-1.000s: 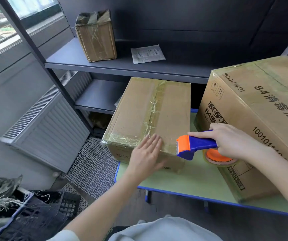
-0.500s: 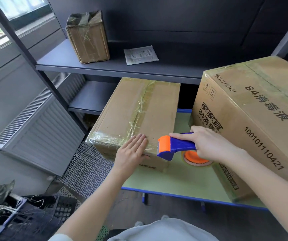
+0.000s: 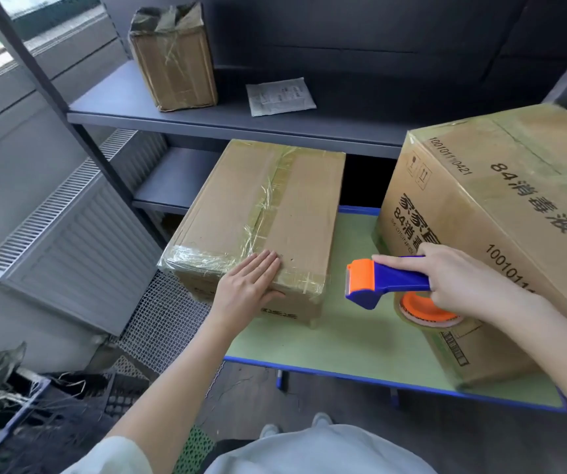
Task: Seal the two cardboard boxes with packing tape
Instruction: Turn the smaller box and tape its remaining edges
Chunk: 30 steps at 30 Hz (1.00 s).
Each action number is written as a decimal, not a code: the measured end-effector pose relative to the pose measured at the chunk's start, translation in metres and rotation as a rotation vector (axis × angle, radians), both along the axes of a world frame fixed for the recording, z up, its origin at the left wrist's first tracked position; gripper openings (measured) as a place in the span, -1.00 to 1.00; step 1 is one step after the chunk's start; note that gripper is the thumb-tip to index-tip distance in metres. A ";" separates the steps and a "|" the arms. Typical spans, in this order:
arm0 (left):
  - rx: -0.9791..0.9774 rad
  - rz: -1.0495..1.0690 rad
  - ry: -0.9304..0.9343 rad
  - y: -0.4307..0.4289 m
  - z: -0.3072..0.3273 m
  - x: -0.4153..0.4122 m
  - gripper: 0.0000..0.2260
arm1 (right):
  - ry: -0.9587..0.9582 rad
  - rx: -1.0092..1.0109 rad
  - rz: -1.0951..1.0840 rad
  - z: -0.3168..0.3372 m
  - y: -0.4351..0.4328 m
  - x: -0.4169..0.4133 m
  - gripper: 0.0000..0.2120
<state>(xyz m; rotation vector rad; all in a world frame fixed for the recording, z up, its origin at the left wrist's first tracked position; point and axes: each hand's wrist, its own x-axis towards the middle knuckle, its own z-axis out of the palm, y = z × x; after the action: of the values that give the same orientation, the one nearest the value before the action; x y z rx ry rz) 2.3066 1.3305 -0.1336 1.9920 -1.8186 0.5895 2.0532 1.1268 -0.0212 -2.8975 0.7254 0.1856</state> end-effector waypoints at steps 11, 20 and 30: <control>0.119 -0.114 0.060 -0.022 0.010 -0.058 -0.35 | 0.080 -0.090 -0.007 -0.018 0.007 0.003 -0.34; 0.098 -0.085 0.108 -0.031 0.011 -0.075 -0.57 | 0.085 -0.166 0.059 -0.023 0.008 0.018 -0.41; 0.104 -0.079 0.165 -0.032 0.013 -0.077 -0.57 | 0.304 -0.096 0.138 -0.035 0.016 0.024 -0.43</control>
<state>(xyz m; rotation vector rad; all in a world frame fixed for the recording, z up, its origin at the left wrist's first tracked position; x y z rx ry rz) 2.2292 1.2988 -0.1202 1.9600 -1.8503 0.3035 2.0768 1.1431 -0.0559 -3.0478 0.5899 0.6358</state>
